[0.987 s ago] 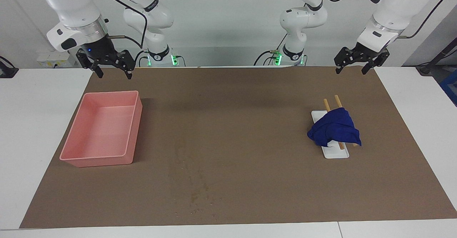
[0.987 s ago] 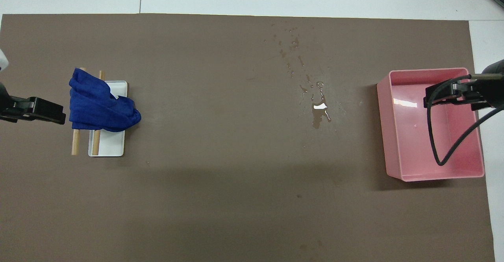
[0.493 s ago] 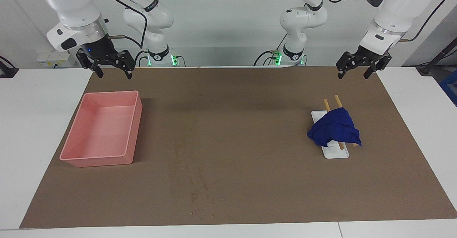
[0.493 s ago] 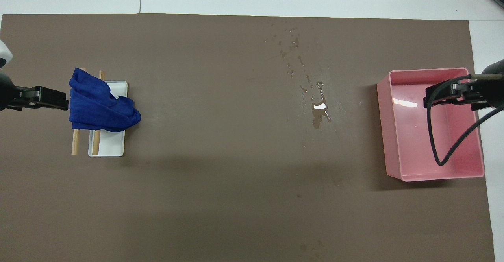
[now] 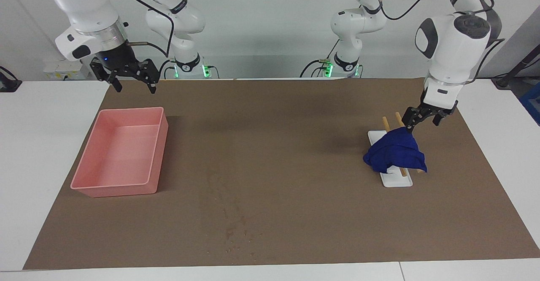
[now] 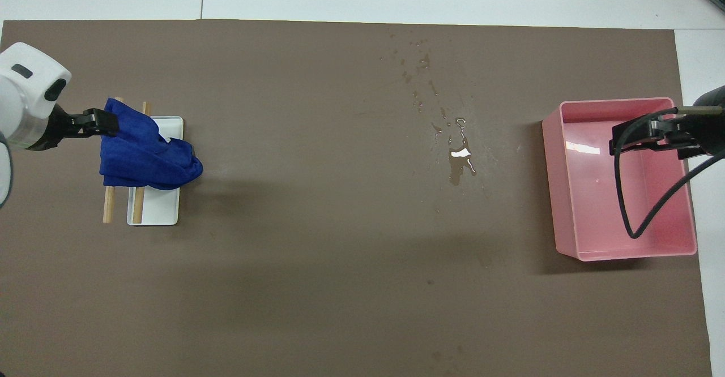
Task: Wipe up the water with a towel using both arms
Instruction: 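Reach the left gripper down onto the blue towel on the tray, then grasp the blue towel with the left gripper and lift it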
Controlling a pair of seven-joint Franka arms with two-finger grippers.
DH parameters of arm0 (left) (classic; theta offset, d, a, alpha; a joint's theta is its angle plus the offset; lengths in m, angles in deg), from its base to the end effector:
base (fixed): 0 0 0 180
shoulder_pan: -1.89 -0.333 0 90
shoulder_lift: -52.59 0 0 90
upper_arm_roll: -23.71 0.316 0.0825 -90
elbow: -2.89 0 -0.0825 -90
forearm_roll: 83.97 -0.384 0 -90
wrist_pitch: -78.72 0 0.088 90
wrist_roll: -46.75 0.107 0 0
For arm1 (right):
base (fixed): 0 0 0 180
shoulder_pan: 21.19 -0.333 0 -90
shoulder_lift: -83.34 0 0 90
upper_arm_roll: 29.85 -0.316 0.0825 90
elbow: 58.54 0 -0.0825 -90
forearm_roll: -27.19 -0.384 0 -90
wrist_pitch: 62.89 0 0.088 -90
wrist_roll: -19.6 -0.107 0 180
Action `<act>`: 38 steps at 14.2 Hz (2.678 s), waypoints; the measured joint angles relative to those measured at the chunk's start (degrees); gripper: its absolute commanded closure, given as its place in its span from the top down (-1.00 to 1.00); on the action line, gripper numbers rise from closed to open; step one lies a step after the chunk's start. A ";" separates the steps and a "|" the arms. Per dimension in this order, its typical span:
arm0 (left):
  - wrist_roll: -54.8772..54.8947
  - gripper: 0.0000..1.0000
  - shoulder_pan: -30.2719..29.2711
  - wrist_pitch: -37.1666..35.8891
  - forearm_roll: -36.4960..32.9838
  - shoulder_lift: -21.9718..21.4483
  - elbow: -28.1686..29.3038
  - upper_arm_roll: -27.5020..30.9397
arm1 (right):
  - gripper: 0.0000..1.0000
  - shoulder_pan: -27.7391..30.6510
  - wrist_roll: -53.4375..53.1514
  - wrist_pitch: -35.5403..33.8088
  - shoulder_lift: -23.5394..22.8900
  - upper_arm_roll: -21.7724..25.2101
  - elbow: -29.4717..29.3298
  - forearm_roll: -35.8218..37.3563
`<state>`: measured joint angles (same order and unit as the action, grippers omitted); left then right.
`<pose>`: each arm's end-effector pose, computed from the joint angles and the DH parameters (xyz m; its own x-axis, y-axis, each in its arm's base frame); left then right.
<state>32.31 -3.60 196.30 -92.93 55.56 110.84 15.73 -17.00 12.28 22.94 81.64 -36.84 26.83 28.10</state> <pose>0.5867 -0.0158 0.4890 0.9805 0.1352 0.1427 0.1510 -0.9828 -0.1062 0.5562 0.0243 0.6397 0.9966 -0.0799 -0.0197 -0.0796 -0.9967 0.0149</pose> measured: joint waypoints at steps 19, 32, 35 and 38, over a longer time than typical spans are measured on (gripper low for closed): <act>-4.76 -0.78 1.72 12.76 -9.69 -0.47 11.47 0.14 | 1.00 0.73 -0.11 -0.01 0.00 0.09 0.00 0.00; -16.76 -1.00 1.33 -7.44 14.72 -0.98 -3.37 0.37 | 1.00 0.47 -0.11 -0.06 0.04 -0.14 0.00 0.00; -34.52 -1.00 1.33 -9.42 25.36 -1.96 -4.51 0.36 | 1.00 0.44 -1.81 -0.06 0.06 -0.73 -0.01 -1.09; -51.07 -1.00 1.39 -9.55 37.47 -3.61 -4.53 0.04 | 1.00 0.39 -11.26 -0.04 0.08 -2.53 -0.03 -4.95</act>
<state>-18.76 -2.21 186.75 -55.46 51.95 106.32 15.77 -16.61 1.03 22.91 81.72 -39.36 26.80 23.15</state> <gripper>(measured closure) 0.850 0.000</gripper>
